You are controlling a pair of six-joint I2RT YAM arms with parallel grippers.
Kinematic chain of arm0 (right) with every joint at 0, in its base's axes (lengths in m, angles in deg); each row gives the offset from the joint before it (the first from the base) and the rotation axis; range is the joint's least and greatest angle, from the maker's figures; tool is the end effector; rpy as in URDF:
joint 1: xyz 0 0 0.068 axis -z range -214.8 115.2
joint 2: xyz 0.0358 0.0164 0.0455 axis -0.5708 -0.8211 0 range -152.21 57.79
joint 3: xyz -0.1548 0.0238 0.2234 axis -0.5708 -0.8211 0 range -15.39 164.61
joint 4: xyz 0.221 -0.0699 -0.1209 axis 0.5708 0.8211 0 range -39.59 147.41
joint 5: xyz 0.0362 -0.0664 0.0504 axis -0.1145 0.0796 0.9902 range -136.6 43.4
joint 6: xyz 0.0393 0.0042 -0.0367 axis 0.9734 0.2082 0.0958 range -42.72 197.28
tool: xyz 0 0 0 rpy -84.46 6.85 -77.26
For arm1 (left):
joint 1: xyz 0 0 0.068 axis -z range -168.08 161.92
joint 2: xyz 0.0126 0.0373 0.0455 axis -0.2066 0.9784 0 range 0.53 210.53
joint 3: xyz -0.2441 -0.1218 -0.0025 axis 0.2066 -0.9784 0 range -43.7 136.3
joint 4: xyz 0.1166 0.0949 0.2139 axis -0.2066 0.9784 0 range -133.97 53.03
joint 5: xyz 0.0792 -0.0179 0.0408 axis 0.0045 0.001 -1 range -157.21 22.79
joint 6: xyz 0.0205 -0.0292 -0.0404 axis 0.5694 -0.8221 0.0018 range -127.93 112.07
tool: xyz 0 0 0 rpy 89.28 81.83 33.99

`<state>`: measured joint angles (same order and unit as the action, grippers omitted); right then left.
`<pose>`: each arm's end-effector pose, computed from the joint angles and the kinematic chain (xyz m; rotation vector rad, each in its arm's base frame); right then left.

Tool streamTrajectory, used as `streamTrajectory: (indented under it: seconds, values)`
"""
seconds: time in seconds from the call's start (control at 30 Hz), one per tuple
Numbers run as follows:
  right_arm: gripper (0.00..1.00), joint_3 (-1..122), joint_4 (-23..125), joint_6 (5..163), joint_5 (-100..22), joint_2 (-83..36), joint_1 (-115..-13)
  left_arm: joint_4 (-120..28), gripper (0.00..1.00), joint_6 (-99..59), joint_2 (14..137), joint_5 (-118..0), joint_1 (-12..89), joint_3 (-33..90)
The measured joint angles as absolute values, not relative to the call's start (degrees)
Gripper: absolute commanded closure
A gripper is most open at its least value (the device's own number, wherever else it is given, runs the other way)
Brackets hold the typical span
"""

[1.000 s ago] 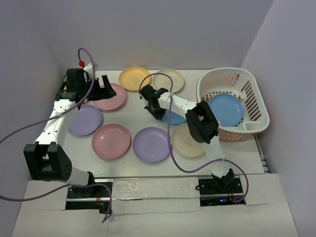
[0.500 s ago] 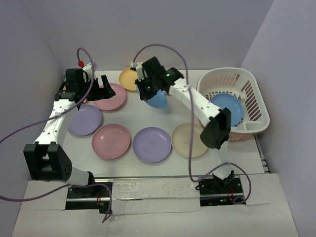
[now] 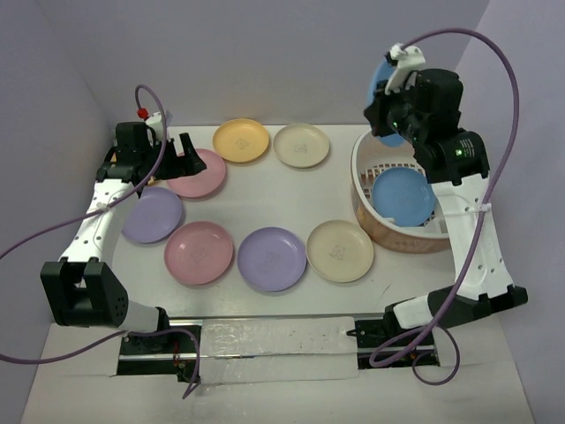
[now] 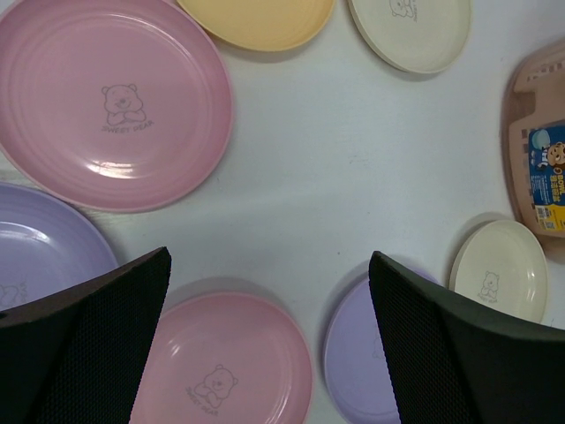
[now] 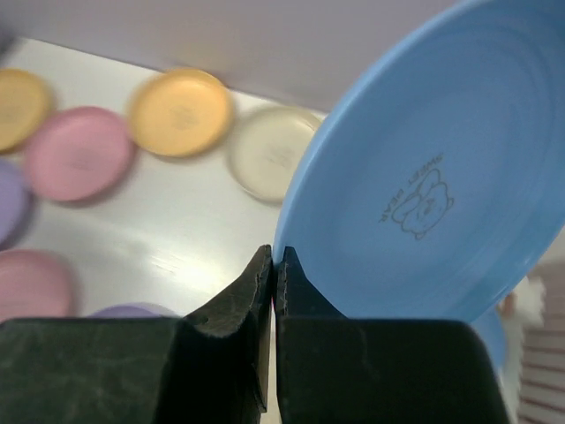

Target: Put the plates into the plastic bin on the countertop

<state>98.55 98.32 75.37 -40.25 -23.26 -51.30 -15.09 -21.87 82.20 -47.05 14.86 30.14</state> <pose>0.2461 0.0770 0.5293 -0.3711 1.8024 0.2802 0.3177 -0.0285 0.3366 -0.0156 2.2206 -0.5521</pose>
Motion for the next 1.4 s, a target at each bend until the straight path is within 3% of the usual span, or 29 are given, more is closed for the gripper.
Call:
streamTrajectory:
  seconds: [0.13, 0.27, 0.67, 0.77, 0.93, 1.03, 1.13, 1.4]
  values:
    - [1.0, 88.0, 98.4, 73.1, -44.5, -20.9, -42.4, -15.5, 0.01, -22.3, 82.2, -47.3, 14.9, 30.1]
    - [1.0, 81.6, 99.0, 71.7, -47.8, -26.4, -36.5, -15.6, 0.01, -22.5, 83.0, -48.3, 14.9, 30.1]
    - [1.0, 76.1, 97.1, 73.4, -50.3, -40.6, -35.2, -15.9, 0.01, -22.9, 84.1, -52.3, 14.9, 29.6]
    - [0.69, 76.0, 96.0, 73.7, -50.3, -43.5, -35.2, -16.1, 0.01, -22.8, 84.1, -52.2, 14.9, 29.1]
    - [0.39, 74.6, 95.4, 74.3, -49.9, -45.3, -35.2, -17.0, 0.01, -22.2, 84.4, -50.3, 14.9, 26.8]
    - [0.26, 74.5, 95.5, 74.9, -49.1, -45.3, -35.2, -17.3, 0.01, -20.9, 84.8, -47.6, 15.0, 25.7]
    - [0.2, 74.5, 96.0, 75.0, -47.3, -45.0, -35.4, -17.4, 0.02, -18.0, 85.3, -45.6, 16.3, 25.3]
    - [0.0, 76.3, 98.9, 72.0, -34.3, -34.0, -35.9, -14.5, 0.08, -5.2, 94.4, -39.6, 35.0, 26.5]
